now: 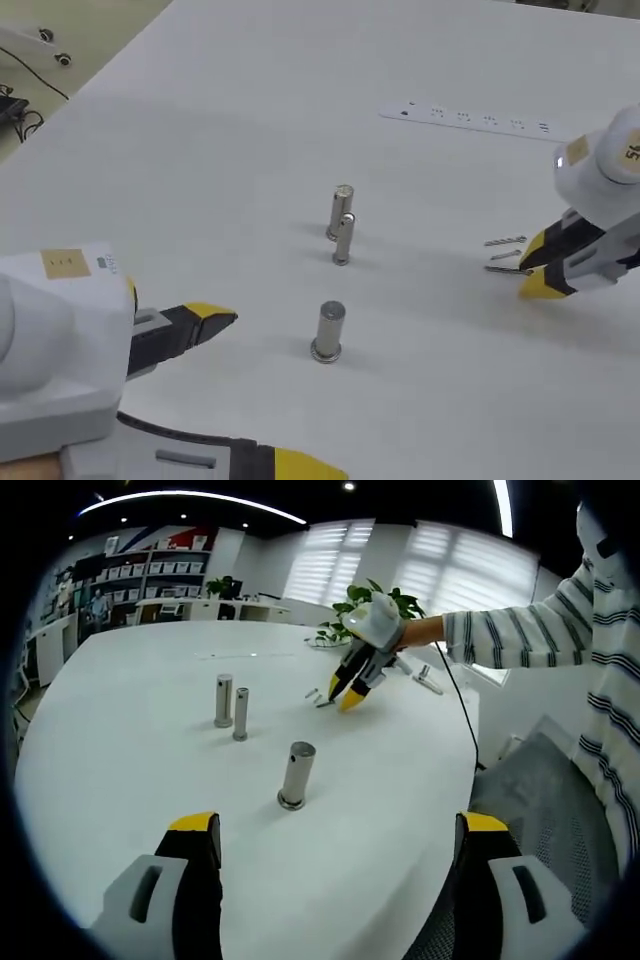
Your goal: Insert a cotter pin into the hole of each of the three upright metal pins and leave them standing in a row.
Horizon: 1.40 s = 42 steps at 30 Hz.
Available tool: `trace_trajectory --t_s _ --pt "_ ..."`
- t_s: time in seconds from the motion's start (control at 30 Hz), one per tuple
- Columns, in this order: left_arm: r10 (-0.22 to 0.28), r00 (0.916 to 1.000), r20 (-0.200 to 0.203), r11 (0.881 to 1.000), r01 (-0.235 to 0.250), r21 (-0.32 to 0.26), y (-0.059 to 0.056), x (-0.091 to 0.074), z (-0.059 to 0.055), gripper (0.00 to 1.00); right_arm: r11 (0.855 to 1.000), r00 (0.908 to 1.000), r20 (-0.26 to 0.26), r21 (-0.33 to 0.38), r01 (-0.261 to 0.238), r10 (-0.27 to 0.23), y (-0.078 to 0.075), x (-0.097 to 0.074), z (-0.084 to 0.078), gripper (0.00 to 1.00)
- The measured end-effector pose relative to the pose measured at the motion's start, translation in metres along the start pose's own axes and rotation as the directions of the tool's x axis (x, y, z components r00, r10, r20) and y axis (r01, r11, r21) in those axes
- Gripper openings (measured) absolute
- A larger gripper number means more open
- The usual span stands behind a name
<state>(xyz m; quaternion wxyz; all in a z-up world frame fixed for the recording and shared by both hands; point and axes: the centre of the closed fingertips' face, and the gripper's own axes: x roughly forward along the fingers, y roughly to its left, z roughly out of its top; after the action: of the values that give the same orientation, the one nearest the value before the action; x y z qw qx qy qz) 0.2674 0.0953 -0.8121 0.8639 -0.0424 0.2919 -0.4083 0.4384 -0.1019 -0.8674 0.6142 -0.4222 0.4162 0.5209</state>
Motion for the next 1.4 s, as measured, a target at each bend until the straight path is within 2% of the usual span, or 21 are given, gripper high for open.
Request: trace_trajectory --t_s 0.27,0.43,0.47,0.53,0.63,0.87,0.93,1.07,1.27,1.4 --pt "0.004 1.0 0.001 1.0 -0.004 -0.008 0.001 -0.0013 -0.001 0.97 1.0 0.9996 0.03 0.013 0.001 -0.001 -0.0066 -0.0016 0.0041 0.22" --pt "0.018 0.9998 0.007 1.0 -0.018 -0.013 0.0045 -0.0019 0.0003 0.96 1.0 0.9998 0.02 0.013 -0.003 0.002 -0.0088 0.0016 0.0025 0.21" --pt "0.014 0.9999 0.008 1.0 -0.014 -0.016 0.0038 -0.002 0.0004 0.96 1.0 0.9998 0.021 0.018 -0.006 0.006 -0.0088 0.0019 0.0025 0.21" --pt "0.008 0.9999 0.009 1.0 -0.008 -0.015 0.0026 -0.002 0.0012 0.95 0.997 0.9986 0.047 0.075 -0.029 0.026 -0.0064 0.0032 0.0051 0.21" --pt "0.004 1.0 0.006 1.0 -0.004 -0.013 0.0012 -0.0017 0.0017 0.95 0.997 0.9979 0.05 0.069 -0.046 0.042 -0.0053 0.0041 0.0049 0.2" --pt "-0.002 1.0 -0.007 1.0 0.002 -0.011 -0.0004 -0.0013 0.0019 0.95 0.996 0.9979 0.036 0.063 -0.056 0.054 -0.0027 0.0032 0.0041 0.18" --pt "-0.001 1.0 -0.003 1.0 0.001 -0.011 -0.0004 -0.0018 0.0034 0.94 0.996 0.9983 0.02 0.066 -0.055 0.054 -0.0014 0.0028 0.0023 0.14" --pt "-0.001 1.0 0.006 1.0 0.001 -0.021 -0.0007 -0.0022 0.0057 0.94 0.999 0.9988 -0.021 0.0 -0.045 0.045 0.0001 0.0024 -0.0005 0.08" --pt "0.002 1.0 0.005 1.0 -0.002 -0.022 -0.0017 0.0004 0.0061 0.94 0.999 0.9985 -0.048 -0.038 -0.027 0.025 0.0002 0.003 -0.001 0.06" --pt "0.001 0.9999 0.012 1.0 0.0 -0.024 -0.0022 0.0025 0.0087 0.93 0.999 0.9984 -0.048 -0.009 -0.031 0.031 -0.0019 0.003 -0.0015 0.04"
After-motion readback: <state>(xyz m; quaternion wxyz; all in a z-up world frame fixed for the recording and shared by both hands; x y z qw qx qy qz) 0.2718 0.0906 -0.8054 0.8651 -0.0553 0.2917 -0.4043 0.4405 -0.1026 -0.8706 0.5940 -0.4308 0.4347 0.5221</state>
